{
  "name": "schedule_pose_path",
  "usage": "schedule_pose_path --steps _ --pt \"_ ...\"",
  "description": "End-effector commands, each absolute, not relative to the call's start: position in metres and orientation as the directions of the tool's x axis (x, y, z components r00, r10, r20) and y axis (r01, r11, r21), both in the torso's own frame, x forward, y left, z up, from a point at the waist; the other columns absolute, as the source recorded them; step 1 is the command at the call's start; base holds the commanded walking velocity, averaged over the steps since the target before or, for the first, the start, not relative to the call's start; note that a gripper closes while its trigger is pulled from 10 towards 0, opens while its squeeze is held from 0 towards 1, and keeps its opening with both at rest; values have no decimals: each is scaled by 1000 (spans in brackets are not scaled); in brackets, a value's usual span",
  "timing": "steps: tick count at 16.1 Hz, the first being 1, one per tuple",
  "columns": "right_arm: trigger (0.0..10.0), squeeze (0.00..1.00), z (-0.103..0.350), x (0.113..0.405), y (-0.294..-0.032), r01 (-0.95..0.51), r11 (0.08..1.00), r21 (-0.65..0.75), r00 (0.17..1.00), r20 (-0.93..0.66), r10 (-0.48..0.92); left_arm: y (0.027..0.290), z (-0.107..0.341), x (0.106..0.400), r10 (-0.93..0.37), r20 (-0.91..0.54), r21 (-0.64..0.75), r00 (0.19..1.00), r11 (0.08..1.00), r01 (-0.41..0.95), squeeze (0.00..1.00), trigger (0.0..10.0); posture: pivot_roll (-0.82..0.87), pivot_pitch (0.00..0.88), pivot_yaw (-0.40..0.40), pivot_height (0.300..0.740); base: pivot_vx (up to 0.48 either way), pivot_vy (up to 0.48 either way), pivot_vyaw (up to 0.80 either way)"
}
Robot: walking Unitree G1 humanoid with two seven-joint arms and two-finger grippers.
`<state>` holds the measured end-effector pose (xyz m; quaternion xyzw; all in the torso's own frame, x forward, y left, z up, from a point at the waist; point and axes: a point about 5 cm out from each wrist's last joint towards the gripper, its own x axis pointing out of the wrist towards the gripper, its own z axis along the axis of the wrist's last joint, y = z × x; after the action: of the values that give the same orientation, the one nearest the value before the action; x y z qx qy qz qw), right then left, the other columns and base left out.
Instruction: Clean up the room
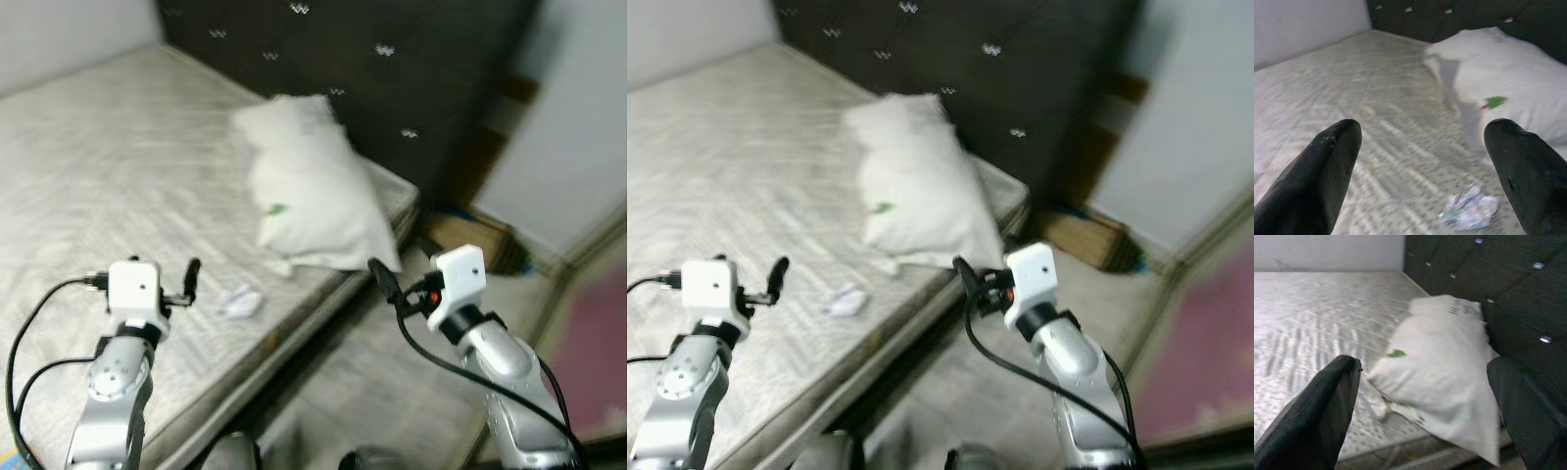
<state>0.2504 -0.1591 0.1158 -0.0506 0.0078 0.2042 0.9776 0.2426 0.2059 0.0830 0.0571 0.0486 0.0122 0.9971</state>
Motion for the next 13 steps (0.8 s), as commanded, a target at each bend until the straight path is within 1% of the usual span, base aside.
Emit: schedule_pose_path --steps 1,5,7,10,13 --pt "10000 0 116 251 -164 -386 917 -102 922 -38 385 203 77 243 -1 -129 79 992 997 12 0 10000 19 97 -23 740 0 0 800" --pt "10000 0 116 252 -163 -383 919 -95 924 -27 382 203 72 242 31 -149 84 988 996 -19 0 10000 24 86 -26 740 0 0 800" --pt "10000 0 117 254 -162 -382 919 -100 924 -20 382 206 72 245 31 -153 36 988 999 -25 0 10000 27 81 -29 740 0 0 800" --pt "10000 0 118 259 -163 -369 923 -107 929 -8 370 205 74 248 -22 -142 18 990 1000 25 0 10000 29 72 -30 740 0 0 800" --pt "10000 0 116 258 -162 -368 923 -109 929 -9 369 206 78 252 -24 -110 31 994 999 28 0 10000 25 59 -29 740 0 0 800"
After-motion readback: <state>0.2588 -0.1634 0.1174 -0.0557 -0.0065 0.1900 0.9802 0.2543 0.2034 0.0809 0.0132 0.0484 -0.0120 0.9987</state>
